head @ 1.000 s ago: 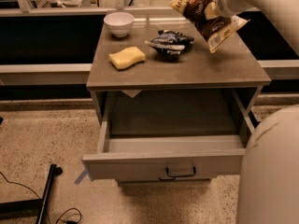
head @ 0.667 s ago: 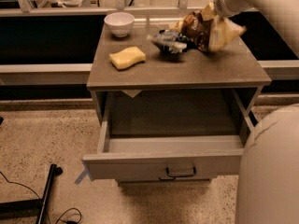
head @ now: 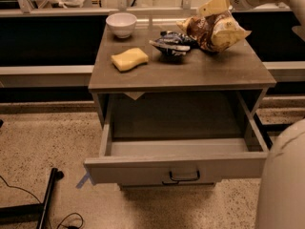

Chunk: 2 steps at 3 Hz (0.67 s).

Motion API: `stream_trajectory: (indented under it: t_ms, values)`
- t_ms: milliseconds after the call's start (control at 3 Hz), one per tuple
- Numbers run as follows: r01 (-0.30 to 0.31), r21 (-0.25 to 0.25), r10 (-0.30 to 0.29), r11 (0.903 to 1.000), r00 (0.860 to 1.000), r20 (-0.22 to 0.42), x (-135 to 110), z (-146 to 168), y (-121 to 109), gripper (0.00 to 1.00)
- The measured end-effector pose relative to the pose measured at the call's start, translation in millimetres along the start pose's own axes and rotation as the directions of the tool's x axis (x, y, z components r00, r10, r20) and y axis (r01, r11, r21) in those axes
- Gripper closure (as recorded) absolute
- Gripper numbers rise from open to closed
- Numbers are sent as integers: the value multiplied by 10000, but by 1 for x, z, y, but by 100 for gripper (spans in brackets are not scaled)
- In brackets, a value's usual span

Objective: Pick brown chip bag from top drawer and place on counter

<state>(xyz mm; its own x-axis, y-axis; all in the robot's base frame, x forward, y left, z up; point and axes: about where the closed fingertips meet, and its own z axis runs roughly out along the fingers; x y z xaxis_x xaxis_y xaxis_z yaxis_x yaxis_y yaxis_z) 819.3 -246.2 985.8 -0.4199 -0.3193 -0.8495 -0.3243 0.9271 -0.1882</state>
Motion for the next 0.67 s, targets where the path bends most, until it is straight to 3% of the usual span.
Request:
stream_trajectory:
  t_ms: [333,667]
  values:
    - [-313,-96,320,9995,9955,888,-14,-35,-28,0]
    - [-359,-80,365,9993,9945,985,-16,-40,-33,0]
